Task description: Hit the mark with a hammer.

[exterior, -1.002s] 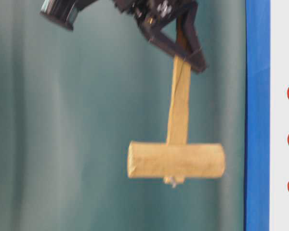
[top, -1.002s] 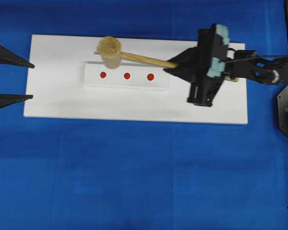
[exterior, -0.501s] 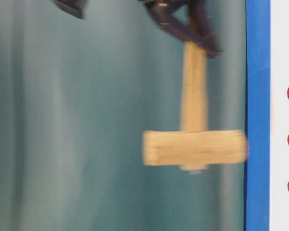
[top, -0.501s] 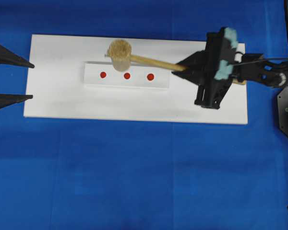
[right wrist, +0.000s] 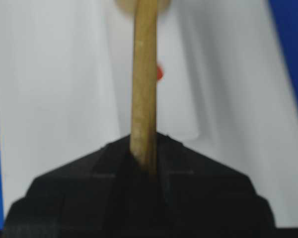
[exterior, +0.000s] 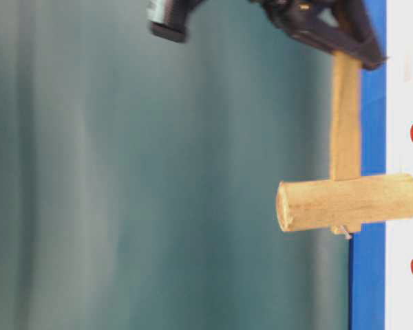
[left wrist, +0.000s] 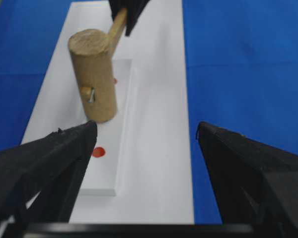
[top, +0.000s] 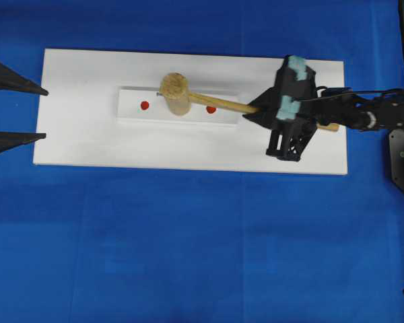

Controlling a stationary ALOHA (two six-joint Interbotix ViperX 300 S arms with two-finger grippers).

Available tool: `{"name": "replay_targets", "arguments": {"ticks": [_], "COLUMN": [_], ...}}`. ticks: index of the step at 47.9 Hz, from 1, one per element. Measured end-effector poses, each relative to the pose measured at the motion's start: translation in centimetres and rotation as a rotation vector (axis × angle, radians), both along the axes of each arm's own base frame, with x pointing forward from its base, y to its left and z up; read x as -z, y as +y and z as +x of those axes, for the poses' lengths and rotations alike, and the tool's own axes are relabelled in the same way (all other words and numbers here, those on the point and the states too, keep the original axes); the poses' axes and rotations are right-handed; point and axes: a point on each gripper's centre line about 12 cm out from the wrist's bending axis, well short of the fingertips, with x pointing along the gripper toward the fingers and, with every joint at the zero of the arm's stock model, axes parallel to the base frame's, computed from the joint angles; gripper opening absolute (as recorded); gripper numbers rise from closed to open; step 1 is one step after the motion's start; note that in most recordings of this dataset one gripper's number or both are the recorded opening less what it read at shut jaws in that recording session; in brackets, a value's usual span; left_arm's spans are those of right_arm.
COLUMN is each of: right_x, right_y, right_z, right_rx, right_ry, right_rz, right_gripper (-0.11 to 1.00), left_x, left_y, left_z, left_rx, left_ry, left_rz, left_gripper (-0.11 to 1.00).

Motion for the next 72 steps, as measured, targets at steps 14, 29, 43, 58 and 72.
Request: {"name": "replay_targets", "arguments": {"ticks": [14, 29, 43, 58, 72], "right_x": [-4.0, -4.8, 0.2, 4.0, -1.4], "right_y": [0.1, 0.8, 1.0, 1.1, 1.0], "right_z": [-4.2, -6.3, -6.2, -6.1, -6.3], "right_rx": [0.013, -0.016, 0.010, 0.032, 0.008], "right_ry": [-0.155, -0.199, -0.015, 0.133, -0.080], "right_rz": [-0.034, -0.015, 0.061, 0.121, 0.058], "right_gripper": [0.02, 0.02, 0.02, 0.02, 0.02], "left_x": [0.0, 0.0, 0.0, 0.0, -0.1], "left_y": [0.0, 0.0, 0.1, 0.1, 0.1], "left_z": [0.0, 0.0, 0.0, 0.0, 0.0], "left_rx": [0.002, -0.001, -0.005, -0.004, -0.005], "left_ry": [-0.001, -0.003, -0.003, -0.003, -0.005], "left_rz": [0.002, 0.002, 0.000, 0.002, 0.000], "left_gripper": [0.79, 0.79, 0.79, 0.79, 0.79]}}
